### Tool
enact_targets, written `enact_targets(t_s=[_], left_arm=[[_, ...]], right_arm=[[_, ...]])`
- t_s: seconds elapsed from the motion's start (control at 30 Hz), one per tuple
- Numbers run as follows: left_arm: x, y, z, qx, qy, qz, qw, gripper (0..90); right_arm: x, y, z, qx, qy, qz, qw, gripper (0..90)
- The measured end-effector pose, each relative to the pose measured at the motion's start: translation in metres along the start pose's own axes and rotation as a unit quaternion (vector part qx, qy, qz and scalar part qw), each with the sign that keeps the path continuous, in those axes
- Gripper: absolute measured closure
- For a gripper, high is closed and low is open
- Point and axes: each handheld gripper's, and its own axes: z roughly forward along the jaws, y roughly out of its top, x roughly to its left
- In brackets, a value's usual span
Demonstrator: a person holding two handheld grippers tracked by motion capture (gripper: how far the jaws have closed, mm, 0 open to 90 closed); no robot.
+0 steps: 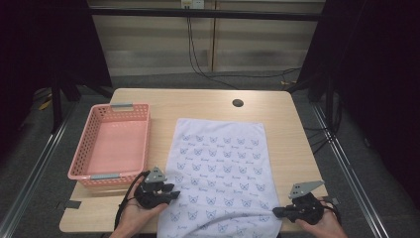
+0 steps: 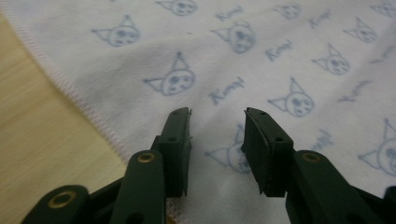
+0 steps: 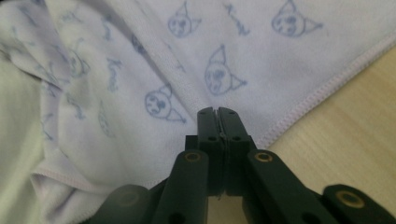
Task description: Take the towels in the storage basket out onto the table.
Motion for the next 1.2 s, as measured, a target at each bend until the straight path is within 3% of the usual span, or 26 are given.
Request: enact_targets(t_s=[0.03, 0.07, 0.1, 0.13, 0.17, 0.2, 0.27, 0.3, 0.37, 0.4, 0.43, 0.47, 0.57, 0.63, 0.7, 0.73, 0.77, 0.8, 0.93, 1.0, 1.03, 1.07, 1.17, 1.2], left_arm=[[0.0, 0.0, 0.0, 0.0, 0.0, 0.0, 1.0, 60.8], [-0.003, 0.0, 0.0, -0.005, -0.002, 0.002, 1.0, 60.8], [-0.002, 0.002, 0.0, -0.013, 0.0, 0.006, 0.9999, 60.4], [-0.001, 0.006, -0.001, -0.024, -0.006, -0.005, 0.9997, 59.3], [-0.001, 0.006, -0.001, -0.024, -0.006, -0.005, 0.9997, 59.1], [-0.001, 0.01, 0.0, -0.03, -0.019, -0.004, 0.9993, 59.1], [-0.002, 0.015, 0.003, -0.035, -0.024, 0.017, 0.999, 59.5], [-0.001, 0.016, 0.006, -0.028, -0.025, 0.017, 0.9991, 59.5], [0.0, 0.017, 0.015, -0.007, 0.002, 0.034, 0.9994, 59.5], [0.0, 0.017, 0.015, -0.007, 0.002, 0.034, 0.9994, 59.9], [0.002, 0.017, 0.017, -0.003, 0.003, 0.04, 0.9992, 59.9], [0.002, 0.015, 0.015, 0.002, 0.009, 0.06, 0.9982, 65.8], [0.004, 0.014, 0.013, 0.005, 0.006, 0.05, 0.9987, 80.5], [0.005, 0.011, 0.011, 0.007, -0.006, 0.039, 0.9992, 87.0], [0.001, 0.008, 0.009, 0.008, -0.004, 0.045, 0.999, 87.8], [-0.004, 0.005, 0.006, 0.01, -0.014, 0.038, 0.9991, 88.1], [-0.004, 0.005, 0.006, 0.01, -0.014, 0.038, 0.9991, 88.2], [-0.009, 0.0, 0.004, 0.009, -0.029, 0.03, 0.9991, 88.2], [-0.022, -0.005, 0.001, 0.013, -0.034, 0.038, 0.9986, 88.2], [-0.034, -0.013, -0.005, 0.021, -0.062, 0.035, 0.9972, 88.2], [-0.034, -0.013, -0.005, 0.021, -0.062, 0.035, 0.9972, 88.2], [-0.04, -0.021, -0.01, 0.029, -0.084, 0.028, 0.9957, 88.1], [-0.045, -0.025, -0.015, 0.038, -0.095, 0.031, 0.9943, 87.2], [-0.047, -0.026, -0.019, 0.036, -0.1, 0.038, 0.9936, 80.4]], right_arm=[[0.0, 0.0, 0.0, 0.0, 0.0, 0.0, 1.0, 86.4], [-0.002, 0.003, -0.003, -0.043, -0.001, 0.004, 0.9991, 78.1], [-0.003, 0.006, -0.003, -0.061, -0.004, 0.006, 0.9981, 74.7], [-0.005, 0.01, -0.003, -0.078, -0.01, 0.011, 0.9969, 69.7], [-0.005, 0.01, -0.003, -0.078, -0.01, 0.011, 0.9969, 69.7], [-0.008, 0.014, 0.0, -0.091, -0.015, 0.018, 0.9956, 68.4], [-0.014, 0.029, 0.009, -0.098, -0.043, 0.027, 0.9938, 59.7], [-0.014, 0.029, 0.009, -0.098, -0.043, 0.027, 0.9938, 59.7], [-0.022, 0.044, 0.023, -0.099, -0.052, 0.03, 0.9933, 55.9], [-0.024, 0.049, 0.028, -0.092, -0.056, 0.025, 0.9939, 55.5], [-0.024, 0.049, 0.028, -0.092, -0.056, 0.025, 0.9939, 55.5], [-0.027, 0.057, 0.038, -0.085, -0.067, 0.02, 0.9939, 55.5], [-0.028, 0.06, 0.047, -0.073, -0.071, 0.022, 0.9946, 57.5], [-0.026, 0.059, 0.052, -0.061, -0.082, 0.008, 0.9947, 62.4], [-0.024, 0.057, 0.05, -0.058, -0.088, 0.011, 0.9943, 73.0], [-0.023, 0.051, 0.045, -0.053, -0.089, 0.008, 0.9946, 83.7], [-0.023, 0.051, 0.045, -0.053, -0.089, 0.008, 0.9946, 83.7], [-0.023, 0.044, 0.04, -0.048, -0.071, 0.018, 0.9961, 87.5], [-0.017, 0.032, 0.031, -0.039, -0.051, 0.018, 0.9978, 87.9], [-0.009, 0.022, 0.025, -0.031, -0.022, 0.008, 0.9992, 87.9], [-0.009, 0.022, 0.025, -0.031, -0.022, 0.008, 0.9992, 87.9], [-0.001, 0.016, 0.022, -0.02, 0.0, 0.003, 0.9998, 87.9], [0.007, 0.012, 0.019, -0.004, 0.019, -0.009, 0.9998, 87.8], [0.013, 0.012, 0.018, 0.008, 0.027, -0.015, 0.9995, 82.8]])
